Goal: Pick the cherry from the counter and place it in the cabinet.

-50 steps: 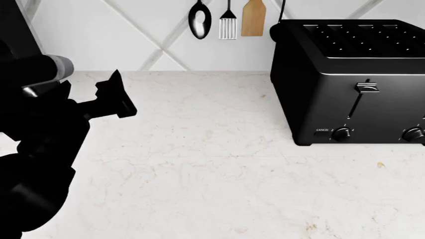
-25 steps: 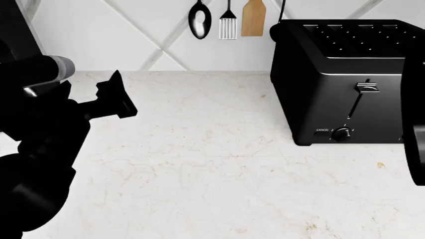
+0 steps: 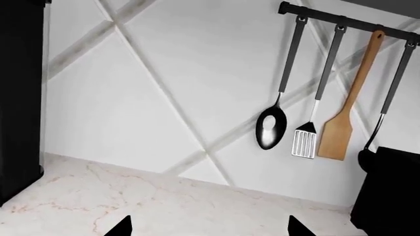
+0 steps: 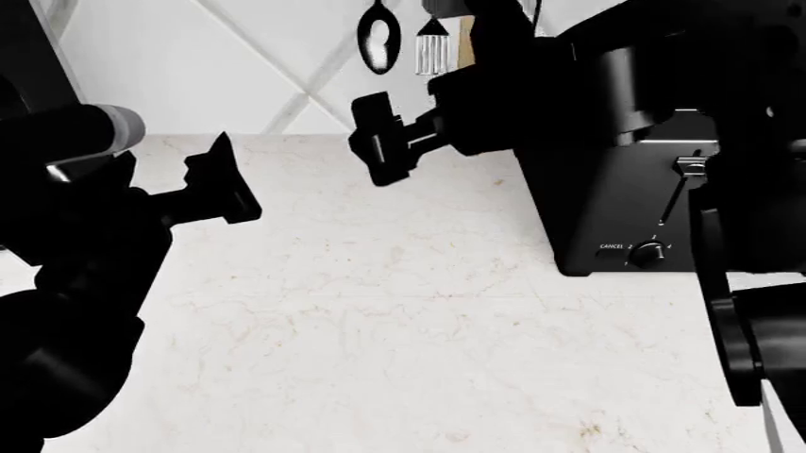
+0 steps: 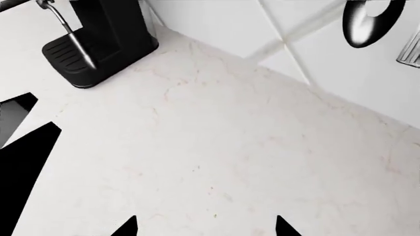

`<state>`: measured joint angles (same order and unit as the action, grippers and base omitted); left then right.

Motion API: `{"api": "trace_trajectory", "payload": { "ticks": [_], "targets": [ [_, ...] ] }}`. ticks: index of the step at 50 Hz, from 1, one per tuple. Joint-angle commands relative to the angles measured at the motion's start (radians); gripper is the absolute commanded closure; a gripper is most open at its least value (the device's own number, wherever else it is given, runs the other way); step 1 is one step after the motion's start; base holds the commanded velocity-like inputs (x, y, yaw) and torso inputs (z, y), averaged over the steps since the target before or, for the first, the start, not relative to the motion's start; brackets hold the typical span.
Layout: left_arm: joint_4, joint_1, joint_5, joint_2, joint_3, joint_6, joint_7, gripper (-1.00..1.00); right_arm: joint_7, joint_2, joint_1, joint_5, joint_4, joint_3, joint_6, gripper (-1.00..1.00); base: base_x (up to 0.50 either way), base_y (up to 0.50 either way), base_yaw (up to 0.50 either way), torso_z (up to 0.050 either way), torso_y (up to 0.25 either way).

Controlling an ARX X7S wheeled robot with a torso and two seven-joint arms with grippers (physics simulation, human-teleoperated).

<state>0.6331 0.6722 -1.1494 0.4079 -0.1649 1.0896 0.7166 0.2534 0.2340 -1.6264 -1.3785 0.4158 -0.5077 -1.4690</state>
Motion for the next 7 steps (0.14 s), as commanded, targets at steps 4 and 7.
{"api": "trace_trajectory", "payload": {
  "ticks": [4, 7],
  "targets": [
    [0.005, 0.011, -0.002, 0.014, 0.012, -0.002, -0.003, -1.00, 0.082, 0.071, 0.167, -0.017, -0.170, 0.079, 0.144, -1.00, 0.00, 0.00, 0.00, 0.000, 0.000],
    [0.011, 0.009, -0.009, 0.018, 0.008, 0.000, 0.002, -1.00, 0.068, 0.087, 0.197, 0.011, -0.216, 0.098, 0.210, -1.00, 0.00, 0.00, 0.00, 0.000, 0.000]
  ]
}}
